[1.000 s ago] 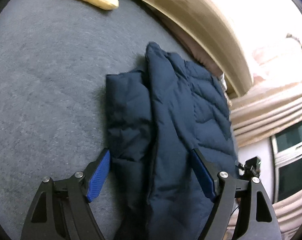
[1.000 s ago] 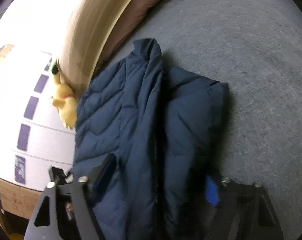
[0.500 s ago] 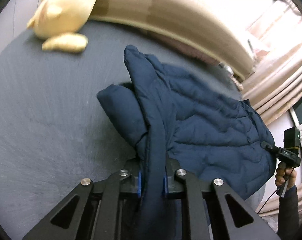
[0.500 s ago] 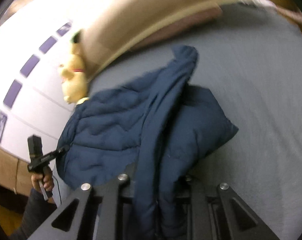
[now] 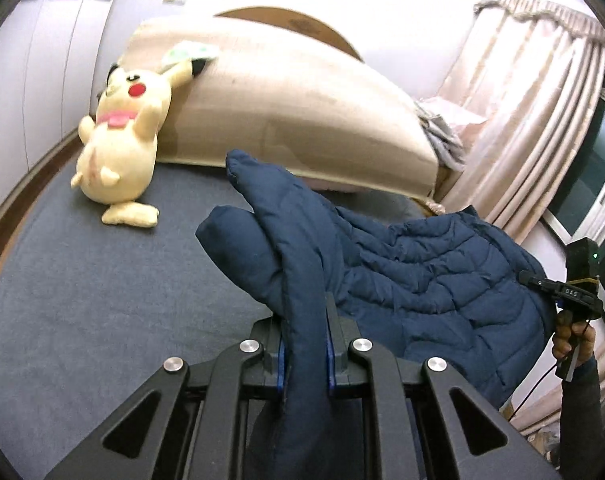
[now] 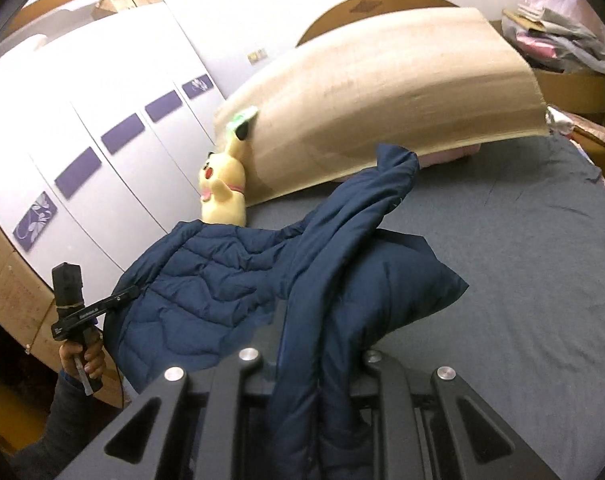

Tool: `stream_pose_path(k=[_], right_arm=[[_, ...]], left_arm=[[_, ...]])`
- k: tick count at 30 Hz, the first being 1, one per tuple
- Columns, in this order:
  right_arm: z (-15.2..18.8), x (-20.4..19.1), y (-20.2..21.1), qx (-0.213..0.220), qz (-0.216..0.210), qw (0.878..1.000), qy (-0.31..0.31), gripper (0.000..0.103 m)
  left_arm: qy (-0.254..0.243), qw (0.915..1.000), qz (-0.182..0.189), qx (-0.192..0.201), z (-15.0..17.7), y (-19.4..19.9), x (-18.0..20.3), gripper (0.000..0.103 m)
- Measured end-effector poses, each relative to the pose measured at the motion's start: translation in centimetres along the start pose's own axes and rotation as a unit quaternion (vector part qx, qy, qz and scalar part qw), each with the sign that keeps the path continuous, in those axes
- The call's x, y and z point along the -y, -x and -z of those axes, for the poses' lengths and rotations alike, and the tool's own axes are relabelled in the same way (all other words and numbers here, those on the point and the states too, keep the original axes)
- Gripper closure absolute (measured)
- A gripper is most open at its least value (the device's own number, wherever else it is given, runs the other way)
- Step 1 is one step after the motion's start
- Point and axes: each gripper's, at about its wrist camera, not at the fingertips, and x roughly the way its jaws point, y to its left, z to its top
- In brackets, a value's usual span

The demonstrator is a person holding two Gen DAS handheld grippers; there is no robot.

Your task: Fold large clothes

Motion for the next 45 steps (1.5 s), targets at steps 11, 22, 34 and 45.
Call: stream_pose_path(k=[11,22,34,45], right_arm=[[14.0,3.2,-1.9,-0.019,-0.006,0.999,-0.038,0.084],[22.6,11.4,-3.2,-0.039,0.123,0.975,-0.178,0.030],[19.3,1.0,-12.5,-0.048,0.256,0.965,0.017,0.019],[14.4,0.2,-17.2,-0.062,0.252,0.966,0.003,0.017]], left_arm=[[0.041,0.9988,0.001,-0.026,12.9,-1.9,-3.9,0.088],[0.072,0.9856,-0.148,-0.040,16.7,-1.7,-7.8,0.054],[-0.063,0.9591,-0.275,-0.024,15.7,-9.5,3.3,0.034],[-0.092,0.9557,-0.273,-0.062,12.0,-15.0,5.1,0.033]])
